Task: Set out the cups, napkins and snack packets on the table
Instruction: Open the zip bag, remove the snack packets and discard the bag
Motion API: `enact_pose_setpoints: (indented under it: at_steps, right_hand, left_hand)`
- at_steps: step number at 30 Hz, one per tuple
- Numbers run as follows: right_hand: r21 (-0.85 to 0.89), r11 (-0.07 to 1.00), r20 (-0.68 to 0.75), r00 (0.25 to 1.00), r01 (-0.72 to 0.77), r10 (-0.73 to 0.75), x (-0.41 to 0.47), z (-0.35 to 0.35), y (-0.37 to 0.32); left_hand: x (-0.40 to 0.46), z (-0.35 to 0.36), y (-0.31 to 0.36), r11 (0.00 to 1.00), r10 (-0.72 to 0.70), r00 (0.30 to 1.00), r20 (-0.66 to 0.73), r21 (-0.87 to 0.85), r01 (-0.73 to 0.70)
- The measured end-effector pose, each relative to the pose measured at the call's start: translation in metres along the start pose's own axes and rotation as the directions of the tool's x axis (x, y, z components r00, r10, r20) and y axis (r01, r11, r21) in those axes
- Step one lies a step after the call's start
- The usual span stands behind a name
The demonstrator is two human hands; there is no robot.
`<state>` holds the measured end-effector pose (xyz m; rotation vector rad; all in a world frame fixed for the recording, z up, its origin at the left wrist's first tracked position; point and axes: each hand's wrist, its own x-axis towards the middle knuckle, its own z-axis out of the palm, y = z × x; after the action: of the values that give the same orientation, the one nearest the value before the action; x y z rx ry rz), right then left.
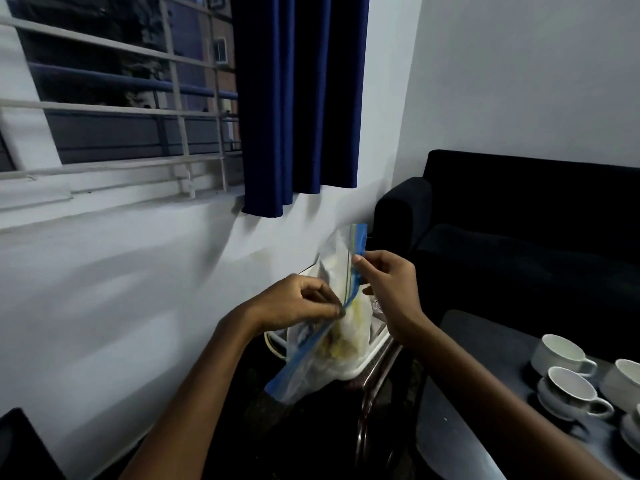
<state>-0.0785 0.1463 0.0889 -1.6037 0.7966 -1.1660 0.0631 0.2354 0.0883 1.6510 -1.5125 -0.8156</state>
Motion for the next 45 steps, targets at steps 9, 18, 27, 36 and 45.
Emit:
enact_pose_setpoints:
  at_steps: [9,18,27,36,45]
  right_hand:
    - [0.048,0.998,0.175,0.983,0.048,-0.056,-0.018,0.014,-0.01]
    - [-0.027,0.996,0.102,0.991,0.086,-0.083,-0.02,0.013,-0.016]
    - [-0.097,0.99,-0.025,0.994,0.102,-0.105,-0.019,0.015,-0.018]
    - [-0.193,0.975,-0.189,0.971,0.11,-0.147,-0.016,0.021,-0.016]
    - [-0.151,0.988,0.064,0.998,0.024,-0.015,-0.028,0.015,-0.007]
  left_hand:
    - [0.006,0.009,0.02,0.957,0.052,0.793,-0.607,-0.197,-0.214]
    - [0.006,0.018,0.022,0.981,0.081,0.693,-0.717,-0.066,-0.183]
    - [0.002,0.023,0.026,0.992,0.114,0.63,-0.768,0.048,-0.12]
    - [0.001,0.018,0.024,0.997,0.08,0.54,-0.838,0.062,-0.052]
    - [0.001,0.018,0.025,0.988,0.033,0.599,-0.8,-0.063,-0.139]
